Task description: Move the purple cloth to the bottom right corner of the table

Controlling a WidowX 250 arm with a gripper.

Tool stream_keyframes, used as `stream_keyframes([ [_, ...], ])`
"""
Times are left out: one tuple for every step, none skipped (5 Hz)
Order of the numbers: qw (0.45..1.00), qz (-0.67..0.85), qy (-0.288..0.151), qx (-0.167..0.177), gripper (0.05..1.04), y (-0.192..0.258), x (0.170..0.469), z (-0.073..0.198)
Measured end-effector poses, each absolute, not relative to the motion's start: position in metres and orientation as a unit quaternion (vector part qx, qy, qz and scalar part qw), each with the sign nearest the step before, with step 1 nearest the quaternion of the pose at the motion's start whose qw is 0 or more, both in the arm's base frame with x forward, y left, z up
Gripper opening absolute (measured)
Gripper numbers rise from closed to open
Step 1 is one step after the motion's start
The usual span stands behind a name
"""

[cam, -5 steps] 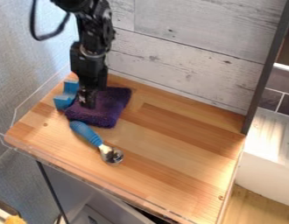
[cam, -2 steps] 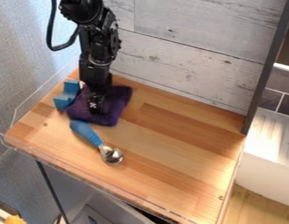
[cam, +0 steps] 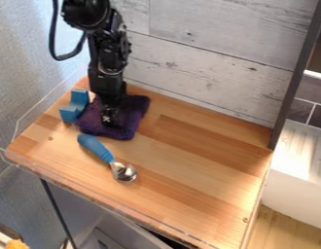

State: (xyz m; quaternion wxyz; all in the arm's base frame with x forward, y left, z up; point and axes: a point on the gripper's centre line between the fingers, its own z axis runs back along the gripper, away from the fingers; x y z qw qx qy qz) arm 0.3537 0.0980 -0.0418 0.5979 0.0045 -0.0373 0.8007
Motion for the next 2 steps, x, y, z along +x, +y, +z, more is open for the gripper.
stream_keyframes([
  [0.633,0.773,-0.030,-0.001,0.999,0.061,0.359,-0.042],
  [0.657,0.753,-0.028,-0.005,0.999,0.036,0.362,-0.042],
])
